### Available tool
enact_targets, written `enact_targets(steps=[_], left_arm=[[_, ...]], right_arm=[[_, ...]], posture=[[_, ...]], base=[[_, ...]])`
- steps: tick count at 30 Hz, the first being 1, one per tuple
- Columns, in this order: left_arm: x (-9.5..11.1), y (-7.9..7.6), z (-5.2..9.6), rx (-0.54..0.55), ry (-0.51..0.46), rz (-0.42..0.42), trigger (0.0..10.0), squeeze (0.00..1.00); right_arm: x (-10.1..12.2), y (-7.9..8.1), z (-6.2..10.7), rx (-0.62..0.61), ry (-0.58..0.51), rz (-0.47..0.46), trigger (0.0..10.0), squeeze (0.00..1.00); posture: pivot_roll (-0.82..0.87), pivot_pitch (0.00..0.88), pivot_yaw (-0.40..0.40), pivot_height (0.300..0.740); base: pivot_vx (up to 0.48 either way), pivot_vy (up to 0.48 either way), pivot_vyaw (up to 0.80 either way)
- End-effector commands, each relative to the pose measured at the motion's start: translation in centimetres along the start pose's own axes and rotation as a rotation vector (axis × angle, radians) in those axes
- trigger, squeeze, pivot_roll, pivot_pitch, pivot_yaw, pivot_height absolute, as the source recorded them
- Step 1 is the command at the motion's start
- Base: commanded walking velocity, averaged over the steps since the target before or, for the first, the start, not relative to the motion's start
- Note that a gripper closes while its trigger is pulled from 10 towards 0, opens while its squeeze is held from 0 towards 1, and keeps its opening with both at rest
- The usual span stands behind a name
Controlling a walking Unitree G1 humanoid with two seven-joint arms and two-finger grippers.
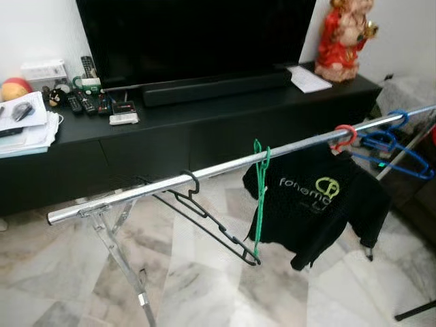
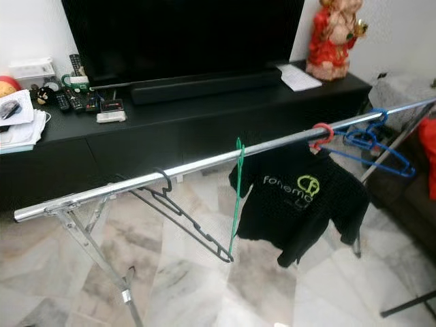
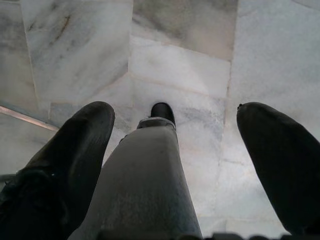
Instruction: Hang hanger
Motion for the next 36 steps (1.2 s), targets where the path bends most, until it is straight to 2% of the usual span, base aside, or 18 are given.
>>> enact_targets(steps=[1,4,13,19,23,34,36], left_arm=[[-0.6,-2.7,-0.1,-0.056,0.038,-0.014,10.0,0.0],[0.1,-2.4,-0.3,-0.05,0.028,-0.013,10.0,0.0],[0.7,-0.8,-0.3,-0.032,0.018,-0.008,10.0,0.0],[0.7,0.2,-0.2,-0.025,0.015,-0.007,10.0,0.0],[0.7,0.8,-0.1,-0.023,0.014,-0.007,10.0,0.0],[1.0,1.1,-0.1,-0.029,0.005,-0.013,10.0,0.0],[1.0,1.1,-0.1,-0.028,0.008,-0.009,10.0,0.0]], right_arm=[[-2.5,0.9,0.7,0.008,0.055,-0.003,10.0,0.0],[-3.6,1.4,1.2,0.014,0.069,-0.003,10.0,0.0],[-6.4,2.8,2.4,0.023,0.123,0.012,10.0,0.0],[-7.4,3.6,2.9,0.038,0.141,0.027,10.0,0.0],[-5.6,2.4,2.0,0.025,0.101,0.016,10.0,0.0],[-5.6,2.4,2.0,0.03,0.095,0.013,10.0,0.0],[-5.6,2.4,2.0,0.03,0.095,0.011,10.0,0.0]], posture=[[0.02,0.113,-0.001,0.74],[0.02,0.111,-0.002,0.74],[0.02,0.107,-0.006,0.74],[0.02,0.104,-0.008,0.74],[0.02,0.1,-0.006,0.74],[0.02,0.088,-0.001,0.74],[0.02,0.089,-0.001,0.74]], base=[[0.0,-0.428,0.0],[0.0,-0.45,0.0],[0.0,-0.453,0.0],[0.0,-0.431,-0.75],[0.0,-0.425,-0.53],[0.0,-0.422,0.0],[0.0,0.0,0.0]])
Point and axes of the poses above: a point about 5 cm out from each wrist's last joint towards the gripper, its own z axis pointing back from the gripper into the wrist, its own x axis along the axis of the wrist's last joint, y = z × x, the point moved 2 cm from there along -z, pointing out of the wrist towards the gripper, and after that the axes turned 1 degree about z, right-handed, at the moved point
